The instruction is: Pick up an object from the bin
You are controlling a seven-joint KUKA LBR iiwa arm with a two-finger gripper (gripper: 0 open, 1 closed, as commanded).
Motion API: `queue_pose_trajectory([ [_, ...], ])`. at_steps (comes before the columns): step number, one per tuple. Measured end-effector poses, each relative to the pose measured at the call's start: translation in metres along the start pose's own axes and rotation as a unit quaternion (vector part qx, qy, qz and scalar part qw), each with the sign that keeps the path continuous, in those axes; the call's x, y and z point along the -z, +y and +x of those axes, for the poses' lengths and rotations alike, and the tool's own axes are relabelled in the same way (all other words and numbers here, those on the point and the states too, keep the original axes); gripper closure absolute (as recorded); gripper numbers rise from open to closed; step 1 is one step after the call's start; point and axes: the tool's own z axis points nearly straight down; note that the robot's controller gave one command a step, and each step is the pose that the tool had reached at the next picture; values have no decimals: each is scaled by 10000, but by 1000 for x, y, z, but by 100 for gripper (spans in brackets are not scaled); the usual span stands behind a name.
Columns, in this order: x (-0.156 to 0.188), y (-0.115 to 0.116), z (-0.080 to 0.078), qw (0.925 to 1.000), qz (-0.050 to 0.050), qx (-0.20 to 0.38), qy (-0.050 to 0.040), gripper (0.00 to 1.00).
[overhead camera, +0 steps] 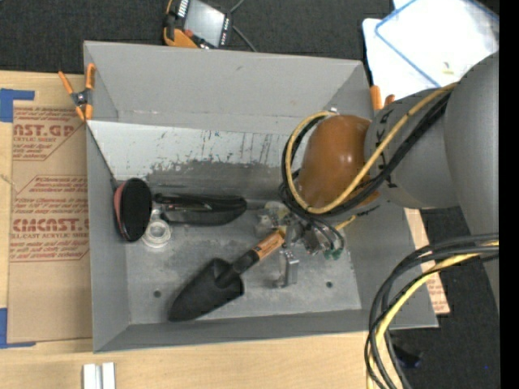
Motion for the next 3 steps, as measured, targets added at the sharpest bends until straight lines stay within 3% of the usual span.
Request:
queue_pose_trajectory([
  [1,-6,16,8,9904,41,1381,-102,0],
  [2,-1,1,0,10000,1,78,-10,100],
  [3,0,1,0,10000,1,80,-8,100],
])
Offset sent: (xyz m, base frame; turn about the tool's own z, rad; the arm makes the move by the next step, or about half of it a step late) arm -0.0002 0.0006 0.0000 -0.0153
